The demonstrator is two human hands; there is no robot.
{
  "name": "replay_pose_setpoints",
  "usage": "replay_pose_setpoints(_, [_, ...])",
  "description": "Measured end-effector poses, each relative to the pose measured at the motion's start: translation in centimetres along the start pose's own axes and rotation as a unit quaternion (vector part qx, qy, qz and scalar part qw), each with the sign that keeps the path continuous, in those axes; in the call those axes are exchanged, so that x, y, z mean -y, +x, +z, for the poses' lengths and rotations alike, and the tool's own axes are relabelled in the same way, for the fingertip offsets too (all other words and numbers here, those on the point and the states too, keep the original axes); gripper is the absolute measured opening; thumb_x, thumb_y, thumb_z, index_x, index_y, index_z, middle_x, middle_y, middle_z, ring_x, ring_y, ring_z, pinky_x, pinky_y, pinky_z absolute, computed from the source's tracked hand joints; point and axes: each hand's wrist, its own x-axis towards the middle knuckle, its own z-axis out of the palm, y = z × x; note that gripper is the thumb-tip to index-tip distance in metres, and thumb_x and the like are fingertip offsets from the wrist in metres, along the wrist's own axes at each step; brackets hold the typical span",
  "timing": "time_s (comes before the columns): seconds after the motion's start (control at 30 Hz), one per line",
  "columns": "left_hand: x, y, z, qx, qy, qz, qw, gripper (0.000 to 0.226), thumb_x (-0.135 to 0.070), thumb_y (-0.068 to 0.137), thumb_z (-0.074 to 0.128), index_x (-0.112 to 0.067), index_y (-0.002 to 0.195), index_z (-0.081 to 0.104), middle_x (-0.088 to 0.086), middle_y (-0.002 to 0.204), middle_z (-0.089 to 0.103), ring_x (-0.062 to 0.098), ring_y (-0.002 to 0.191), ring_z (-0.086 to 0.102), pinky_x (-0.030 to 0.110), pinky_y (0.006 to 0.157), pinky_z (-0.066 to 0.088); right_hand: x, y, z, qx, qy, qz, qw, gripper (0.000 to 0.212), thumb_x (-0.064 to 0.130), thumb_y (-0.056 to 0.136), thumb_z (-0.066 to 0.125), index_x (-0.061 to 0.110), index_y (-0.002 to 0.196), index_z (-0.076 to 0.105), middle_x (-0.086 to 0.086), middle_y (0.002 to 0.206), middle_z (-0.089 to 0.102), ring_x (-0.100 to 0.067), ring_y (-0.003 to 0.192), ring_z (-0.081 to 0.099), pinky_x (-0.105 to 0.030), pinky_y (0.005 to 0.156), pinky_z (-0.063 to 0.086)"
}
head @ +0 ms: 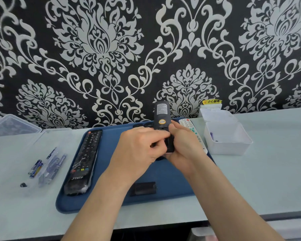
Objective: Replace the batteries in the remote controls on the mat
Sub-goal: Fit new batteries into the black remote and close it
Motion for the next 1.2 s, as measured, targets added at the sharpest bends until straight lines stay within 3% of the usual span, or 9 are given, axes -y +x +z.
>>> replay_pose_setpoints(0.17, [-1.3, -0.4, 0.3, -0.004, -0.113, -0.135, 0.984, 0.009, -0.021, 0.078, 0.07, -0.028, 0.079, 0.076, -0.014, 0.067, 0.068, 0.003, 0.056, 0.054, 0.012, 0.053, 0.041, 0.0, 0.0, -0.2, -0.017, 0.003, -0.01, 1.0, 0.033, 0.013, 0.107, 0.033, 0.012, 0.107, 0.066, -0.009, 0.082, 0.073, -0.019, 0.068, 0.069, -0.03, 0.054, 0.058])
replay_pose_setpoints(0.3, [-1.0, 0.2, 0.0, 0.009, -0.242, -0.328, 0.913, 0.008, -0.018, 0.076, 0.078, -0.023, 0.074, 0.072, -0.009, 0.064, 0.069, 0.002, 0.056, 0.058, 0.013, 0.054, 0.045, -0.1, -0.1, -0.1, 0.011, 0.019, 0.01, 1.0, 0.031, 0.013, 0.105, 0.036, 0.015, 0.103, 0.067, -0.01, 0.091, 0.076, -0.025, 0.078, 0.071, -0.037, 0.066, 0.057])
replay_pose_setpoints(0.37, [-0.3, 0.4, -0.3, 0.018, -0.365, -0.409, 0.836, 0.01, -0.006, 0.083, 0.068, -0.016, 0.083, 0.065, -0.001, 0.064, 0.064, 0.009, 0.049, 0.05, 0.018, 0.044, 0.039, -0.2, -0.1, -0.1, 0.019, 0.016, 0.03, 0.999, 0.025, 0.014, 0.104, 0.04, 0.011, 0.11, 0.063, -0.013, 0.098, 0.072, -0.026, 0.081, 0.067, -0.037, 0.068, 0.054])
replay_pose_setpoints(0.5, [0.8, 0.6, -1.6, -0.004, -0.645, -0.487, 0.589, 0.026, -0.002, 0.086, 0.042, -0.009, 0.103, 0.061, 0.003, 0.066, 0.048, 0.006, 0.041, 0.033, 0.015, 0.037, 0.014, -0.3, 0.1, 0.2, 0.028, -0.013, 0.029, 0.999, 0.025, 0.015, 0.099, 0.053, 0.002, 0.117, 0.063, -0.016, 0.095, 0.068, -0.024, 0.075, 0.066, -0.033, 0.063, 0.057])
replay_pose_setpoints(0.57, [1.2, 0.6, -2.3, -0.029, -0.685, -0.481, 0.546, 0.016, -0.012, 0.084, 0.046, -0.012, 0.093, 0.06, -0.001, 0.063, 0.042, 0.004, 0.038, 0.029, 0.013, 0.034, 0.011, -0.6, 0.2, 0.6, 0.046, -0.051, 0.001, 0.998, 0.022, 0.006, 0.097, 0.054, 0.001, 0.116, 0.063, -0.016, 0.095, 0.069, -0.021, 0.074, 0.068, -0.032, 0.068, 0.058])
replay_pose_setpoints(0.8, [2.7, -0.5, -3.7, -0.002, -0.567, -0.487, 0.664, 0.051, -0.041, 0.093, 0.05, -0.02, 0.049, 0.037, -0.006, 0.044, 0.021, 0.006, 0.032, 0.017, 0.016, 0.032, 0.009, -3.2, 0.5, 3.0, 0.047, -0.297, -0.074, 0.951, 0.014, 0.004, 0.089, 0.062, 0.004, 0.102, 0.067, -0.012, 0.077, 0.068, -0.012, 0.059, 0.065, -0.029, 0.062, 0.055])
replay_pose_setpoints(0.93, [3.9, -1.2, -5.2, -0.023, -0.441, -0.492, 0.75, 0.043, -0.032, 0.094, 0.051, -0.02, 0.054, 0.038, -0.004, 0.053, 0.023, 0.01, 0.045, 0.017, 0.022, 0.041, 0.009, -5.6, 1.0, 4.5, 0.017, -0.496, -0.146, 0.856, 0.022, 0.029, 0.079, 0.066, 0.017, 0.097, 0.069, -0.002, 0.081, 0.073, -0.016, 0.074, 0.065, -0.037, 0.072, 0.052])
replay_pose_setpoints(1.07, [6.3, -2.7, -7.6, -0.079, -0.019, -0.406, 0.91, 0.04, -0.034, 0.099, 0.042, -0.01, 0.069, 0.051, -0.005, 0.061, 0.05, 0.016, 0.056, 0.045, 0.032, 0.053, 0.035, -7.2, 1.0, 5.8, -0.004, -0.645, -0.211, 0.735, 0.022, 0.022, 0.097, 0.052, 0.012, 0.116, 0.057, -0.006, 0.102, 0.067, -0.027, 0.095, 0.06, -0.034, 0.07, 0.041])
replay_pose_setpoints(1.2, [10.7, -4.6, -10.3, -0.08, 0.24, -0.378, 0.891, 0.031, -0.027, 0.099, 0.039, -0.013, 0.095, 0.066, 0.01, 0.096, 0.059, 0.03, 0.091, 0.051, 0.036, 0.072, 0.034, -8.3, 1.1, 6.6, 0.002, -0.708, -0.209, 0.674, 0.018, 0.017, 0.099, 0.044, 0.011, 0.115, 0.049, -0.006, 0.095, 0.053, -0.029, 0.086, 0.052, -0.032, 0.065, 0.027])
